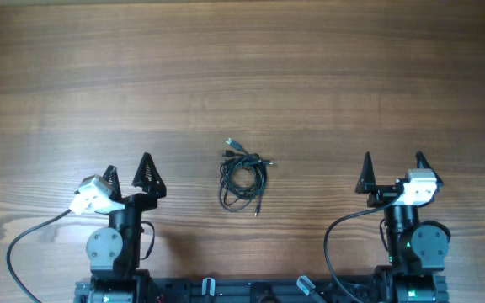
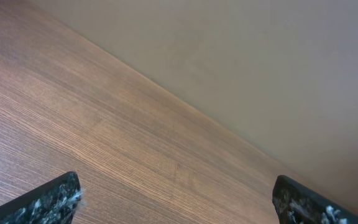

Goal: Untangle cables

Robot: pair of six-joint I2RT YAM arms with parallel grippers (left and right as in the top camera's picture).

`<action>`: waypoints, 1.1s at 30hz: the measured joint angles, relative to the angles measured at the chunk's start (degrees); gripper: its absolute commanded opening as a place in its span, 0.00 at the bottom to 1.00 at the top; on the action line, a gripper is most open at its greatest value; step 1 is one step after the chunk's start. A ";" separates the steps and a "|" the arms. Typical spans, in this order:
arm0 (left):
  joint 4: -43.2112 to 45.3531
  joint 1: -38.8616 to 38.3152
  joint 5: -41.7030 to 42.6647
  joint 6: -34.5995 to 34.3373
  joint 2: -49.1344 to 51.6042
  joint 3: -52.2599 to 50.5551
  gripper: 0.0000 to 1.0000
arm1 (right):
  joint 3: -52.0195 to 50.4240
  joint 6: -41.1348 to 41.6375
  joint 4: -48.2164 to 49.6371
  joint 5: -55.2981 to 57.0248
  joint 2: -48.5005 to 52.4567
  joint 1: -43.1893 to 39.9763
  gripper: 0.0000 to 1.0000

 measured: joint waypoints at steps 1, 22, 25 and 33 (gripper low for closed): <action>0.00 0.00 0.00 0.00 0.00 0.00 1.00 | 0.00 0.00 0.00 0.00 0.00 -0.02 1.00; 0.44 0.00 0.00 0.00 0.00 0.00 1.00 | 0.00 0.00 0.00 0.00 0.00 -0.02 1.00; 0.39 0.00 0.00 0.00 0.00 0.00 1.00 | 0.00 0.00 0.00 0.00 0.00 -0.02 1.00; -0.98 0.00 -0.02 0.46 0.00 0.50 1.00 | 0.00 0.00 0.00 0.00 0.00 -0.02 1.00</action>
